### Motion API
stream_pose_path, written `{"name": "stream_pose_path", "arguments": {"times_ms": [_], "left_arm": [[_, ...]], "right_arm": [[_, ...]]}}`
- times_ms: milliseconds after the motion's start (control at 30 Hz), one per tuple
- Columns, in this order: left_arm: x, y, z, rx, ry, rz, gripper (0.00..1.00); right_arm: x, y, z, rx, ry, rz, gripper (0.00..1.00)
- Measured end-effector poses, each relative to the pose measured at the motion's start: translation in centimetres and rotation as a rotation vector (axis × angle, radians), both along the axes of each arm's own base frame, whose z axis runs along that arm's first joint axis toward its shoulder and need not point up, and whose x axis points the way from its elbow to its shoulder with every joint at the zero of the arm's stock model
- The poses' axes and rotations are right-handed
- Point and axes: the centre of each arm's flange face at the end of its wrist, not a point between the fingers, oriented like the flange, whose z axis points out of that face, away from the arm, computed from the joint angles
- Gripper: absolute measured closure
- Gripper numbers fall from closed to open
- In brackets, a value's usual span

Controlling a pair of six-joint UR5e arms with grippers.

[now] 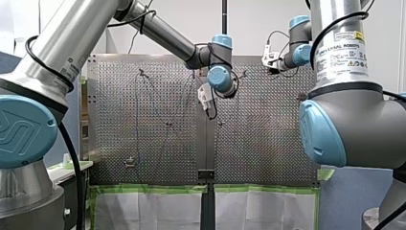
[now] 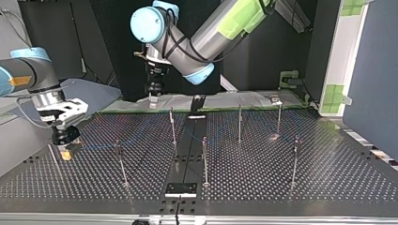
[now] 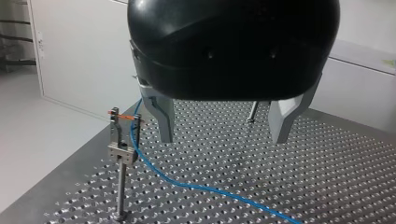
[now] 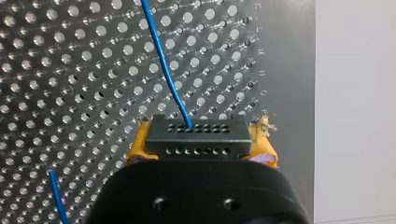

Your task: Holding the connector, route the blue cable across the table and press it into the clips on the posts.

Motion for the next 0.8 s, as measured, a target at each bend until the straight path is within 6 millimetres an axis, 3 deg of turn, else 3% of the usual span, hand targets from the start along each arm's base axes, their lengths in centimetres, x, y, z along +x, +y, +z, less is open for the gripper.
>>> {"name": "stream_pose_path", "arguments": {"times_ms": [800], "left_arm": [[-2.3, 2.3, -7.2, 0.001, 0.001, -0.008, 0.00]], "right_arm": [[0.4, 0.1, -0.2, 0.001, 0.004, 0.005, 1.00]]}}
